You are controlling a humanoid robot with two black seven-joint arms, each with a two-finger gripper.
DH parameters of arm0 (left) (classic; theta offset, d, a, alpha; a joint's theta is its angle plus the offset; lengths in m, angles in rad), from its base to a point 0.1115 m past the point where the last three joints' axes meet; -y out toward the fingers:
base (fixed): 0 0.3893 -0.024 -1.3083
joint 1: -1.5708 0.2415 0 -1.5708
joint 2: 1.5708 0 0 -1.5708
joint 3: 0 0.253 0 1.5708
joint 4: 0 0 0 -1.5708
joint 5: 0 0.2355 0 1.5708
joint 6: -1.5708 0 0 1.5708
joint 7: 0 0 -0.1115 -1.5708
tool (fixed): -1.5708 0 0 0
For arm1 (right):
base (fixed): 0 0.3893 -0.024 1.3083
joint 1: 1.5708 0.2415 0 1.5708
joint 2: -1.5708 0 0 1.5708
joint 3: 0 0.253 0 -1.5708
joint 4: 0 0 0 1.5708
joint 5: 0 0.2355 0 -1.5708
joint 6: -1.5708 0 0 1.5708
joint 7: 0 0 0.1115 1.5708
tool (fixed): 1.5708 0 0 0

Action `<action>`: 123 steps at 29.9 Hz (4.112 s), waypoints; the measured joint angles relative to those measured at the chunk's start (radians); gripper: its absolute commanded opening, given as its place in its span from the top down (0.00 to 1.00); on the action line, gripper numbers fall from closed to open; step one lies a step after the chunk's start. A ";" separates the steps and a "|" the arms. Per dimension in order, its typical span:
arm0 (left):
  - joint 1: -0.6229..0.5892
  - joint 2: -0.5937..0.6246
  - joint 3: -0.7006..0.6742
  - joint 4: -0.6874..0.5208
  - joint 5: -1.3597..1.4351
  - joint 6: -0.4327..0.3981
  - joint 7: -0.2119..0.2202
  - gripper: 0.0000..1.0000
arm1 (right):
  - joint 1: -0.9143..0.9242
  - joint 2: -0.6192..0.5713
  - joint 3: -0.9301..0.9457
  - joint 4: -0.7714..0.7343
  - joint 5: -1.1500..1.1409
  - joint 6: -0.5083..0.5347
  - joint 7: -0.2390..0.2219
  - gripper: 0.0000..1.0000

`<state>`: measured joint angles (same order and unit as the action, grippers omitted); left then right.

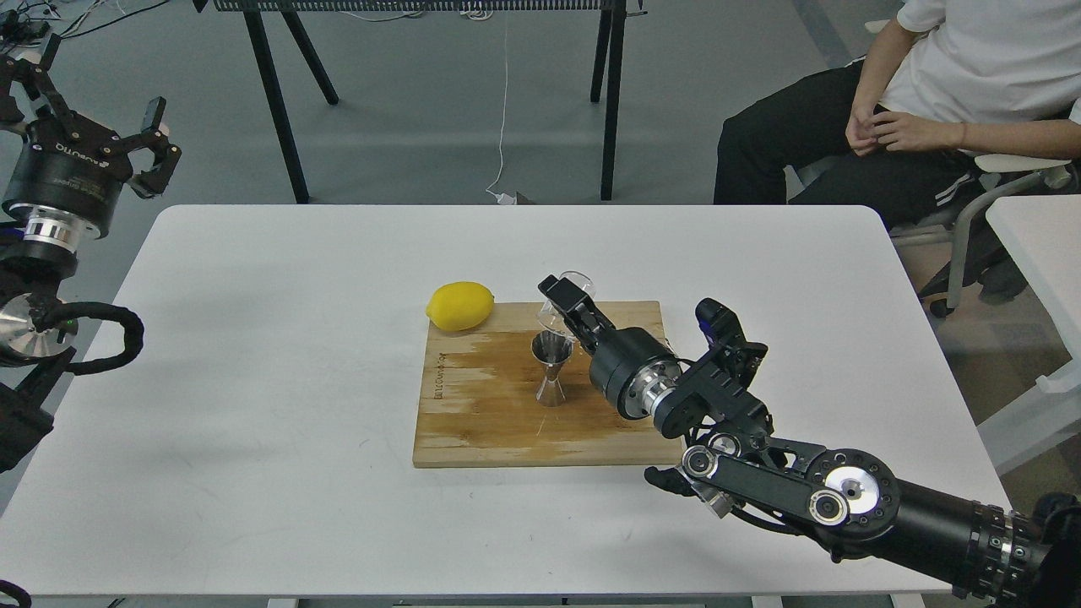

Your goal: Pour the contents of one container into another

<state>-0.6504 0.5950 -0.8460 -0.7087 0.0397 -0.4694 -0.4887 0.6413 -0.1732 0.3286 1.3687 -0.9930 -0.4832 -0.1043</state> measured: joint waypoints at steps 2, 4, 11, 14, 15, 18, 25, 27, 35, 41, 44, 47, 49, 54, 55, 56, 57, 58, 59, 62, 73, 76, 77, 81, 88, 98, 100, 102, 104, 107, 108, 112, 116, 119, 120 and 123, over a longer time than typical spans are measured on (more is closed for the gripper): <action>0.000 0.000 -0.001 0.000 -0.001 0.000 0.000 0.00 | 0.003 0.000 -0.001 0.000 -0.005 0.000 0.000 0.76; 0.000 0.000 -0.001 0.004 -0.002 -0.001 0.000 0.00 | 0.010 -0.001 -0.011 0.000 -0.007 0.000 0.000 0.76; 0.000 0.000 -0.001 0.021 -0.004 -0.007 0.000 0.00 | 0.039 -0.021 -0.062 0.001 -0.016 0.000 0.000 0.77; 0.000 0.000 -0.001 0.021 -0.004 -0.008 0.000 0.00 | 0.046 -0.022 -0.063 0.001 -0.033 0.000 0.001 0.77; 0.000 0.000 -0.001 0.021 -0.004 -0.008 0.000 0.00 | 0.048 -0.022 -0.064 0.001 -0.036 0.000 0.001 0.77; 0.000 0.000 -0.001 0.022 -0.004 -0.008 0.000 0.00 | 0.053 -0.023 -0.066 0.001 -0.042 0.000 0.001 0.77; 0.000 0.000 -0.001 0.022 -0.004 -0.008 0.000 0.00 | 0.074 -0.034 -0.100 0.001 -0.054 0.000 0.016 0.77; 0.000 0.002 -0.001 0.022 -0.004 -0.008 0.000 0.00 | 0.076 -0.040 -0.106 0.001 -0.059 0.000 0.032 0.77; 0.000 0.002 -0.001 0.022 -0.004 -0.008 0.000 0.00 | 0.077 -0.058 -0.110 -0.002 -0.064 0.000 0.044 0.76; 0.000 0.013 -0.001 0.022 -0.005 -0.009 0.000 0.00 | 0.057 -0.100 -0.080 0.018 -0.015 -0.003 0.044 0.76; 0.000 0.015 -0.001 0.022 -0.004 -0.009 0.000 0.00 | 0.027 -0.135 -0.033 0.062 0.044 -0.004 0.044 0.75; 0.000 0.015 -0.001 0.022 -0.005 -0.009 0.000 0.00 | -0.020 -0.163 0.055 0.119 0.125 -0.001 0.050 0.75; 0.000 0.015 -0.001 0.022 -0.004 -0.009 0.000 0.00 | -0.067 -0.174 0.140 0.143 0.202 0.004 0.053 0.74; 0.000 0.009 -0.001 0.021 -0.014 -0.007 0.000 0.00 | -0.202 -0.173 0.347 0.159 0.352 0.015 0.054 0.73; 0.000 0.007 -0.001 0.022 -0.017 -0.006 0.000 0.00 | -0.226 -0.172 0.385 0.159 0.375 0.016 0.053 0.73; 0.000 0.006 -0.001 0.021 -0.019 -0.005 0.000 0.00 | -0.247 -0.170 0.422 0.160 0.404 0.017 0.052 0.73; 0.000 0.004 -0.001 0.021 -0.020 -0.003 0.000 0.00 | -0.264 -0.170 0.453 0.160 0.434 0.017 0.051 0.73; 0.001 0.001 -0.001 0.021 -0.021 -0.002 0.000 0.00 | -0.284 -0.169 0.492 0.160 0.480 0.017 0.050 0.73; 0.002 -0.001 -0.001 0.021 -0.021 -0.001 0.000 0.00 | -0.303 -0.169 0.530 0.160 0.533 0.021 0.049 0.73; 0.004 -0.007 -0.001 0.021 -0.022 0.001 0.000 0.00 | -0.358 -0.169 0.637 0.151 0.703 0.068 0.047 0.73; 0.005 -0.033 -0.001 0.021 -0.021 -0.001 0.000 0.00 | -0.509 -0.168 0.839 -0.050 1.154 0.348 0.037 0.73; 0.005 -0.034 -0.001 0.021 -0.021 -0.001 0.000 0.00 | -0.510 -0.165 0.849 -0.166 1.279 0.446 0.035 0.73; 0.005 -0.034 -0.001 0.021 -0.021 -0.001 0.000 0.00 | -0.510 -0.161 0.849 -0.201 1.307 0.484 0.034 0.73; 0.005 -0.038 0.000 0.021 -0.021 0.001 0.000 0.00 | -0.510 -0.125 0.851 -0.300 1.344 0.597 0.001 0.72; 0.005 -0.040 0.001 0.021 -0.021 0.003 0.000 0.00 | -0.502 -0.079 0.856 -0.398 1.347 0.633 -0.052 0.68; -0.002 -0.038 0.002 0.021 -0.020 0.003 0.000 0.00 | -0.453 -0.051 0.846 -0.501 1.346 0.663 -0.061 0.61; -0.004 -0.038 0.002 0.021 -0.020 0.003 0.000 0.00 | -0.452 -0.051 0.846 -0.502 1.346 0.665 -0.061 0.57; -0.004 -0.038 0.002 0.021 -0.020 0.003 0.000 0.00 | -0.451 -0.051 0.846 -0.502 1.346 0.665 -0.061 0.50; -0.004 -0.038 0.002 0.021 -0.020 0.003 0.000 0.00 | -0.451 -0.052 0.846 -0.502 1.346 0.666 -0.061 0.45; -0.004 -0.038 0.003 0.021 -0.020 0.003 0.000 0.00 | -0.451 -0.053 0.846 -0.503 1.345 0.666 -0.060 0.36; -0.004 -0.038 0.004 0.021 -0.020 0.003 0.000 0.00 | -0.451 -0.054 0.846 -0.504 1.345 0.666 -0.059 0.35; -0.003 -0.039 0.005 0.021 -0.020 0.003 0.000 0.00 | -0.451 -0.055 0.845 -0.505 1.344 0.671 -0.058 0.32; -0.002 -0.040 0.007 0.021 -0.020 0.003 0.000 0.00 | -0.451 -0.056 0.846 -0.507 1.344 0.672 -0.056 0.23; -0.002 -0.040 0.008 0.021 -0.020 0.003 0.000 0.00 | -0.451 -0.056 0.846 -0.516 1.344 0.673 -0.055 0.22; -0.002 -0.040 0.008 0.021 -0.020 0.003 0.000 0.00 | -0.451 -0.056 0.846 -0.518 1.344 0.673 -0.055 0.24; -0.002 -0.040 0.008 0.021 -0.020 0.003 0.000 0.00 | -0.452 -0.056 0.846 -0.521 1.344 0.674 -0.054 0.37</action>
<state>-0.6527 0.5553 -0.8375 -0.6872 0.0200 -0.4663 -0.4887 0.1897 -0.2293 1.1750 0.8474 0.3513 0.1913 -0.1585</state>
